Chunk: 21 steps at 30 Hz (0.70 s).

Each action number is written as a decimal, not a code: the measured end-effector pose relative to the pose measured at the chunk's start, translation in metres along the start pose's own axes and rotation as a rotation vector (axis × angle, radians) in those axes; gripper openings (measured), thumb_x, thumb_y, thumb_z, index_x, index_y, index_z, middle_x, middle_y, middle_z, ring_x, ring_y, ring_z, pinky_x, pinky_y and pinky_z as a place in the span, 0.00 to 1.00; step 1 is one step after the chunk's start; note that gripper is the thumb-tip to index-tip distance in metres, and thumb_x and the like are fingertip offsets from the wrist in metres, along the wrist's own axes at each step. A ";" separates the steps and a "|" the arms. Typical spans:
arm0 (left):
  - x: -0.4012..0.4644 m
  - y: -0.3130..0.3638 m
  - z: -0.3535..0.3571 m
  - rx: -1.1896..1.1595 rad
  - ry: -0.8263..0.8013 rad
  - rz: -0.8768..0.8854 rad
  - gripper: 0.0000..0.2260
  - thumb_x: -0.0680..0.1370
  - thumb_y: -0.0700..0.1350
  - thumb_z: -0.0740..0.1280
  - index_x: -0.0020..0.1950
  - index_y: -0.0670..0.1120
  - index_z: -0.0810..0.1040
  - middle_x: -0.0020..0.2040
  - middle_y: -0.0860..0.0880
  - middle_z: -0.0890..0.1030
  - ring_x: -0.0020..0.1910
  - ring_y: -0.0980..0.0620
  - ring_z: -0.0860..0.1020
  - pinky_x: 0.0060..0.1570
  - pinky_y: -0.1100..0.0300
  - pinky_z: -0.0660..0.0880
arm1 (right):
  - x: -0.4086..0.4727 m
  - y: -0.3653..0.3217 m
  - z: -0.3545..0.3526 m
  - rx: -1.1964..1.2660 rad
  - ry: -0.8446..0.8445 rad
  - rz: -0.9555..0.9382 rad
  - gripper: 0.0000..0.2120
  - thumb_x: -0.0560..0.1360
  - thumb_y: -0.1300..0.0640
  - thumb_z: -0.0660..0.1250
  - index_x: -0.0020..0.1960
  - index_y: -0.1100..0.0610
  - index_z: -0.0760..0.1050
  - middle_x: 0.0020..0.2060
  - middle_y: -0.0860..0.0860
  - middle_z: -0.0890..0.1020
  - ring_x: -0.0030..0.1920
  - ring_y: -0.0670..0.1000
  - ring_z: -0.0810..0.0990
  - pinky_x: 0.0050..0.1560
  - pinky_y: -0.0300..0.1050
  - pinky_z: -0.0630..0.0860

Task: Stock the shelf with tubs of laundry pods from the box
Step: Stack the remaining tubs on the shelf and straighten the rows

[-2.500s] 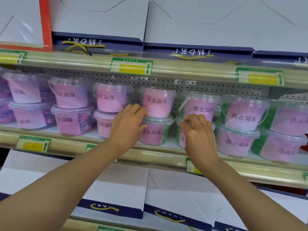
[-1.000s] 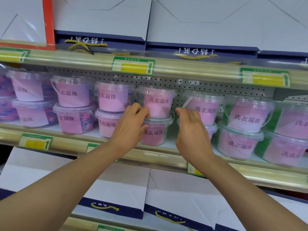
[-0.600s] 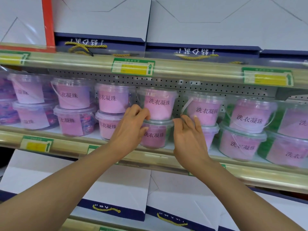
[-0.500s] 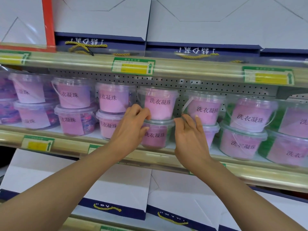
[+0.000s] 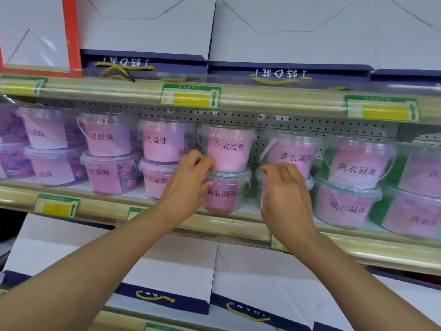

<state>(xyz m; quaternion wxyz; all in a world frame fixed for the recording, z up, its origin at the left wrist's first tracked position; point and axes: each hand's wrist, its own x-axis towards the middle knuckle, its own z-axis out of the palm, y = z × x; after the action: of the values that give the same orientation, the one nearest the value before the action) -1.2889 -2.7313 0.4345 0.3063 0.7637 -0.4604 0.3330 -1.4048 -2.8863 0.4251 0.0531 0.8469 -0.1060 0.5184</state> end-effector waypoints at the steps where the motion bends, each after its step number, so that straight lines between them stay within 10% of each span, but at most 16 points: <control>1: 0.001 0.000 0.001 -0.002 -0.001 -0.001 0.11 0.71 0.33 0.70 0.50 0.41 0.73 0.48 0.46 0.70 0.45 0.50 0.69 0.42 0.51 0.74 | 0.000 0.004 -0.003 -0.022 0.018 0.018 0.26 0.50 0.78 0.67 0.47 0.66 0.77 0.40 0.61 0.80 0.45 0.63 0.78 0.44 0.51 0.74; 21: 0.004 0.002 0.006 0.004 -0.003 -0.016 0.11 0.71 0.33 0.70 0.50 0.41 0.74 0.49 0.45 0.70 0.46 0.50 0.68 0.43 0.52 0.73 | -0.009 0.042 -0.007 -0.107 0.011 0.071 0.22 0.52 0.77 0.74 0.42 0.62 0.76 0.40 0.58 0.77 0.40 0.61 0.77 0.33 0.46 0.71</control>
<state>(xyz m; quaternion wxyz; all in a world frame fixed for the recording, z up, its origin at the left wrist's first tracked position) -1.2876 -2.7387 0.4344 0.3065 0.7686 -0.4541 0.3302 -1.4248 -2.9247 0.4196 0.0804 0.8356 -0.1635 0.5183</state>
